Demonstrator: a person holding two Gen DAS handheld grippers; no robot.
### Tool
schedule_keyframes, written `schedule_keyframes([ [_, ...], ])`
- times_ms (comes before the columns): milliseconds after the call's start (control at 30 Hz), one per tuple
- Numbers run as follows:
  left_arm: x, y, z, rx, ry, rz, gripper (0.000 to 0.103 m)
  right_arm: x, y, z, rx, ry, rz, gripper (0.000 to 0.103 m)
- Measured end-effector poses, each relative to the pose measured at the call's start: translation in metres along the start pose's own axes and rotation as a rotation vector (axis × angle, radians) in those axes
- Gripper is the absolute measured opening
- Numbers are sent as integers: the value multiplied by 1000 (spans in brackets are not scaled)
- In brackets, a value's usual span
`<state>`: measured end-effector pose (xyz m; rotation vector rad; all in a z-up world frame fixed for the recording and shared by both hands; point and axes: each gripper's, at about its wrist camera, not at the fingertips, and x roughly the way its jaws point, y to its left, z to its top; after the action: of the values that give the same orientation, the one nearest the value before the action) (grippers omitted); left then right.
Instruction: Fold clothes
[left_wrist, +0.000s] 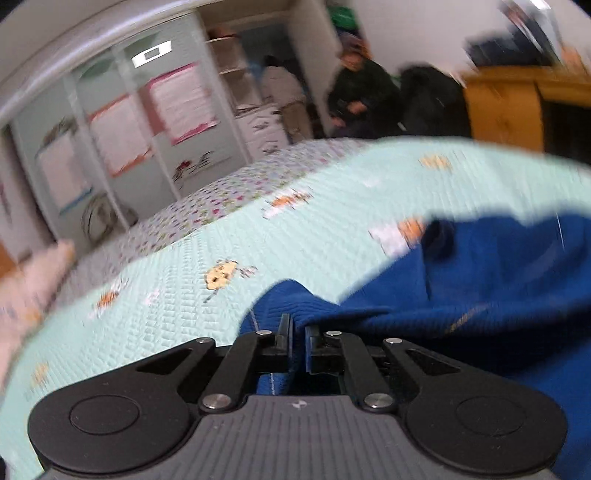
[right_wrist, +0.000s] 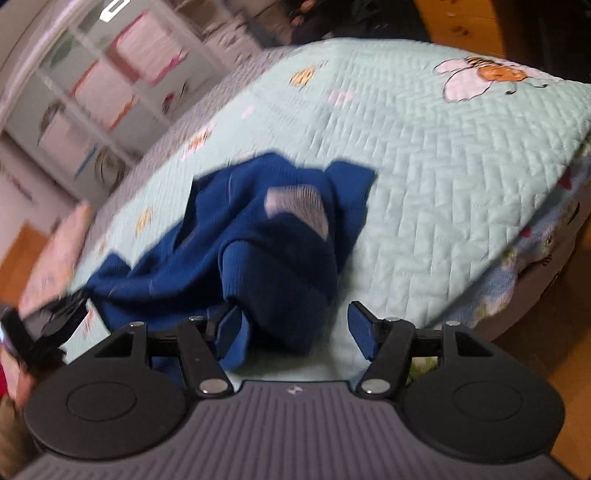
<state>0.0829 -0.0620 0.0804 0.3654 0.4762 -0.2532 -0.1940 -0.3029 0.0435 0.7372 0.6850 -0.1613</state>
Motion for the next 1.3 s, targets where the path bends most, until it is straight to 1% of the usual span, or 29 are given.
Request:
schedule_keyframes([
  [67, -2, 26, 16, -116, -10, 15, 4, -2, 4, 5, 3, -47, 13, 65],
  [167, 0, 66, 46, -242, -57, 91, 4, -5, 7, 8, 0, -89, 36, 66],
  [233, 2, 85, 61, -282, -92, 139, 4, -3, 9, 7, -7, -91, 47, 67],
  [333, 6, 79, 40, -321, -36, 110, 7, 7, 11, 4, -7, -52, 62, 67],
  [367, 8, 77, 33, -335, -18, 100, 10, 9, 12, 3, -10, -43, 69, 67],
  [400, 9, 76, 27, -348, 1, 90, 18, 12, 14, 2, -18, -32, 73, 67],
  [433, 10, 74, 20, -361, 19, 80, 23, 14, 15, 1, -26, -23, 76, 67],
  [533, 15, 68, 0, -400, 75, 51, 22, 15, 17, 0, -46, -10, 81, 67],
  [600, 17, 64, -14, -426, 113, 31, 23, 14, 16, 2, -43, -21, 76, 67],
  [733, 23, 56, -41, -477, 187, -9, 23, 13, 16, 15, -54, -69, 80, 67],
  [767, 19, 52, -52, -529, 184, -39, 26, 14, 18, 21, -66, -87, 87, 67],
  [800, 15, 47, -63, -581, 181, -69, 28, 16, 21, 28, -90, -107, 95, 67],
  [867, 8, 39, -85, -684, 173, -131, 30, 27, 34, 43, -193, -152, 115, 68],
  [900, 9, 36, -94, -712, 171, -146, 31, 36, 43, 52, -254, -167, 121, 69],
  [967, 8, 32, -103, -731, 171, -171, 33, 59, 58, 70, -354, -187, 117, 73],
  [1000, 8, 29, -106, -724, 165, -187, 33, 72, 66, 78, -399, -195, 108, 76],
  [1033, 6, 26, -110, -713, 153, -196, 35, 86, 74, 86, -445, -203, 91, 76],
  [1100, 3, 21, -116, -693, 132, -214, 45, 115, 92, 101, -550, -217, 55, 76],
  [1167, 3, 19, -121, -698, 134, -230, 47, 148, 114, 115, -679, -196, 31, 76],
  [1233, 6, 20, -125, -712, 141, -252, 47, 182, 136, 123, -803, -113, 24, 76],
  [1300, 8, 22, -123, -714, 145, -254, 47, 216, 153, 126, -901, -29, -6, 75],
])
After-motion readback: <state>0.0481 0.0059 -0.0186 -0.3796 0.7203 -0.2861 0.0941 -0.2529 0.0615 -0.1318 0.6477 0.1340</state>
